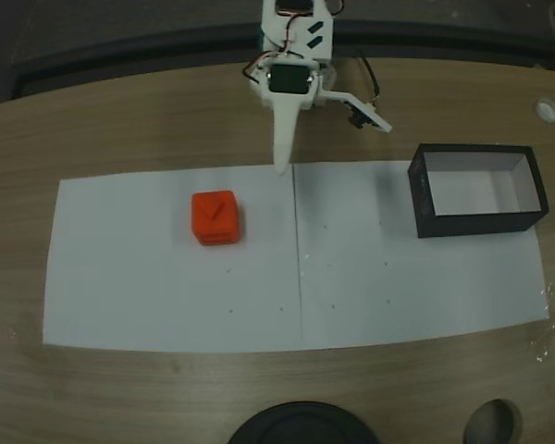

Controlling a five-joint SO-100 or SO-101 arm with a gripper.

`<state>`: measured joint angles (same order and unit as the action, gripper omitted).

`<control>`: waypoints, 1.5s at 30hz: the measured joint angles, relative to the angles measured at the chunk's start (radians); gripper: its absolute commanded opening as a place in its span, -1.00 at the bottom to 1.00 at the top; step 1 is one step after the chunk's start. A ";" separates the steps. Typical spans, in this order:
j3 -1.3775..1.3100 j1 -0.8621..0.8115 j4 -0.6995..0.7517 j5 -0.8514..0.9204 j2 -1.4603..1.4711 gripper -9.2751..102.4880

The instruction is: Grab a orange square and put it in the box.

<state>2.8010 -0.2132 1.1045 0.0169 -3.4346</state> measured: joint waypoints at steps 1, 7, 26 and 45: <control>-0.029 -0.032 0.000 -0.008 0.025 -0.24; -0.178 -0.124 0.000 -0.011 0.325 -0.16; -0.900 -0.313 0.196 0.015 1.638 -0.17; -0.928 -0.314 0.106 0.020 1.913 -0.41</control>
<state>1.8730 -0.5277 1.2103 0.0368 -1.5217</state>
